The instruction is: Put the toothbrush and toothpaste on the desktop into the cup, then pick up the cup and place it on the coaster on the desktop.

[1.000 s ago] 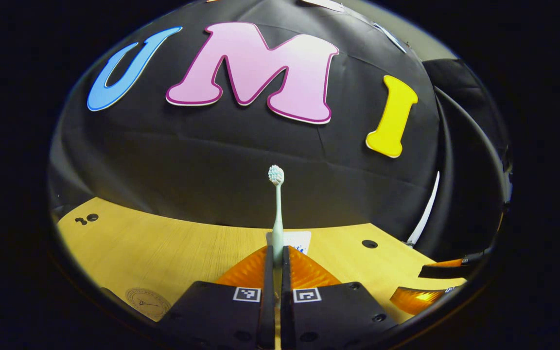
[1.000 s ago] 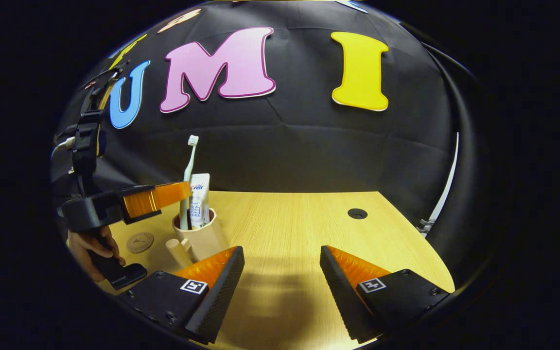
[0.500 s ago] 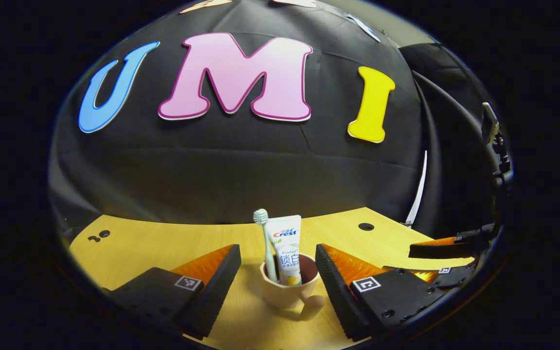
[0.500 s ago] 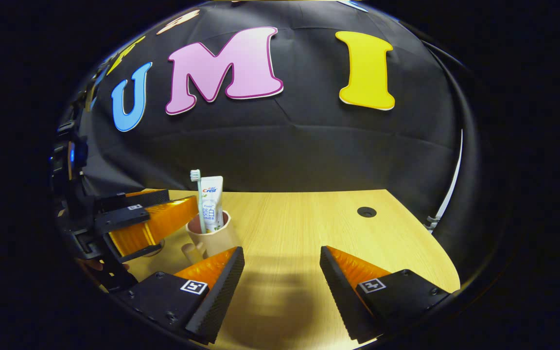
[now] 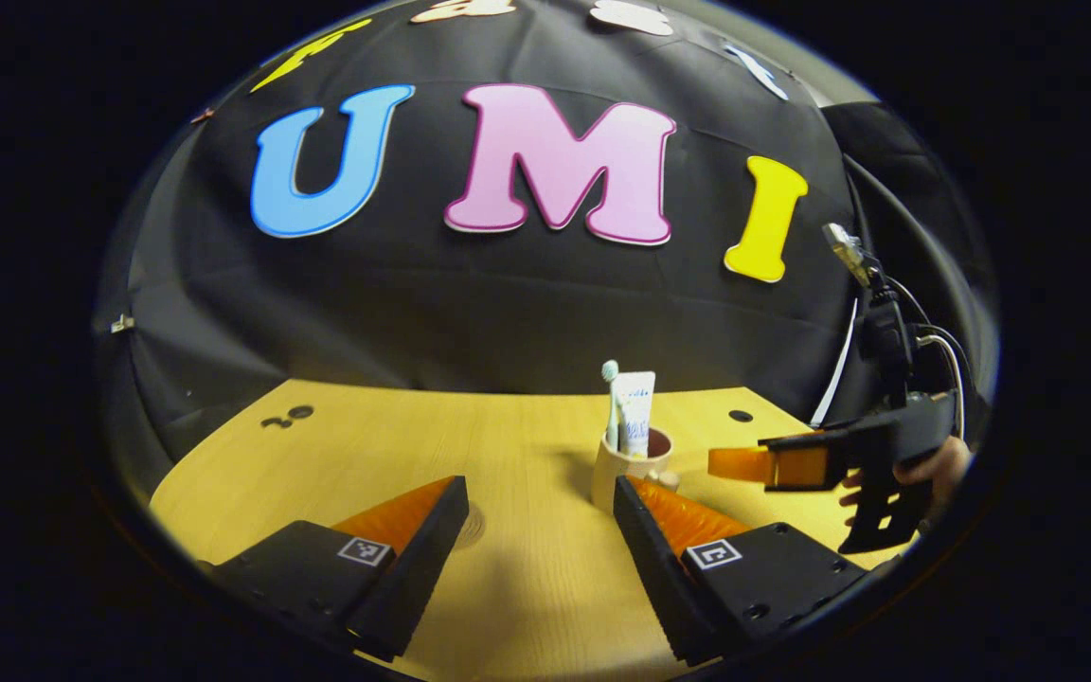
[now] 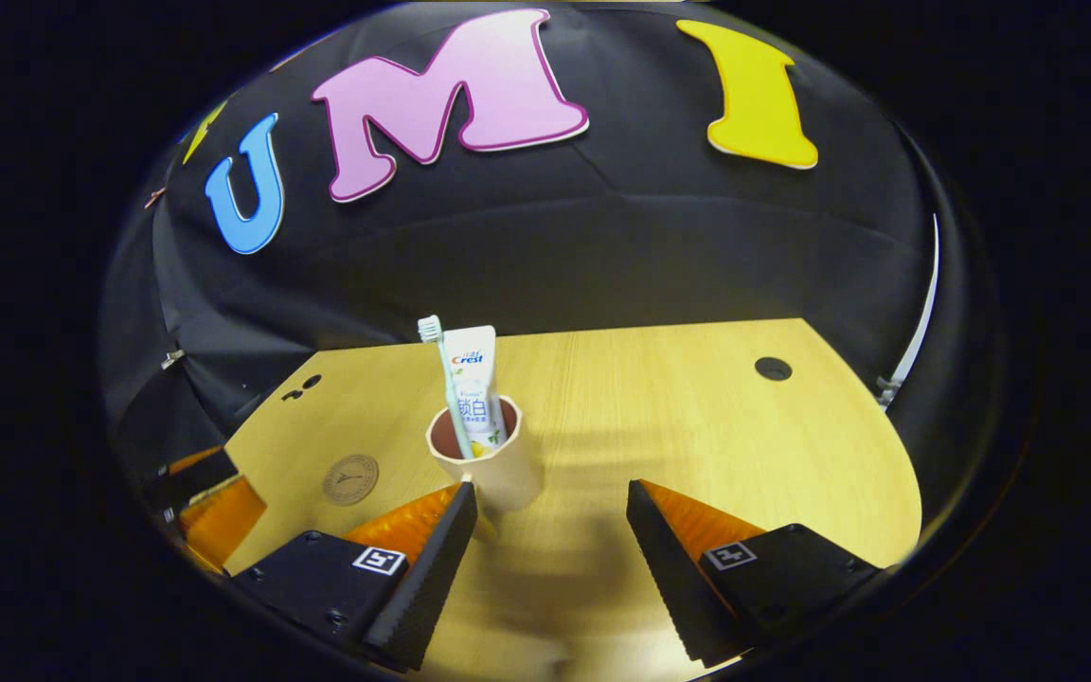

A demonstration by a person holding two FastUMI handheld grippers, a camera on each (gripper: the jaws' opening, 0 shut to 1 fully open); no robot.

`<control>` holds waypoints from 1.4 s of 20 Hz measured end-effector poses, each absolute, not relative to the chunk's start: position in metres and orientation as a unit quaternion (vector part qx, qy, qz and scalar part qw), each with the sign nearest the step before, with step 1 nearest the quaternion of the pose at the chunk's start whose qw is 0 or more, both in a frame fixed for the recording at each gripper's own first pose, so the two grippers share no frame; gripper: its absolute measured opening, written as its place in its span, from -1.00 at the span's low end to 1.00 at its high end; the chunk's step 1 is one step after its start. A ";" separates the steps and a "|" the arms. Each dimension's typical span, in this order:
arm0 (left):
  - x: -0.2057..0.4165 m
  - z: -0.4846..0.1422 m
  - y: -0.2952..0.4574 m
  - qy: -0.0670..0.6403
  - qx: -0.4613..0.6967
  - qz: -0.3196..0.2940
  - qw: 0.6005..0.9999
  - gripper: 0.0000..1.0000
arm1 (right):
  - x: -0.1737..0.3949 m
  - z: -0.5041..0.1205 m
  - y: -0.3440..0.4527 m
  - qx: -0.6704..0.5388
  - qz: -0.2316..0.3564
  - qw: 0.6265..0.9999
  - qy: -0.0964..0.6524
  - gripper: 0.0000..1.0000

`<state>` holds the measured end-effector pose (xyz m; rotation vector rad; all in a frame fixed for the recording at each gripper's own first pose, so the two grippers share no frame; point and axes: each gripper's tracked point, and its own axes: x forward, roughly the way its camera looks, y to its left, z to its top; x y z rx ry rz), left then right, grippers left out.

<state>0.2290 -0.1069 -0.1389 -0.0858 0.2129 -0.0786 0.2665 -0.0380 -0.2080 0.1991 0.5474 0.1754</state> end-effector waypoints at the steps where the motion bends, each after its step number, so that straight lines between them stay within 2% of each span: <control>1: 0.218 -0.141 -0.102 0.111 -0.053 -0.035 0.992 0.95 | 0.267 -0.211 -0.033 0.099 0.086 0.949 0.287 0.96; 6: 0.169 -0.148 -0.083 0.131 -0.079 -0.011 0.988 0.95 | 0.278 -0.210 -0.008 0.095 0.089 0.929 0.347 0.96; 16: 0.119 -0.167 -0.053 0.171 -0.125 0.004 0.977 0.95 | 0.291 -0.227 0.040 0.047 0.130 0.873 0.468 0.96; 24: 0.103 -0.186 -0.008 0.193 -0.135 0.045 0.971 0.96 | 0.298 -0.259 0.041 -0.008 0.127 0.819 0.560 0.95; 28: 0.102 -0.190 0.000 0.196 -0.143 0.060 0.968 0.95 | 0.303 -0.274 0.045 -0.004 0.120 0.808 0.577 0.94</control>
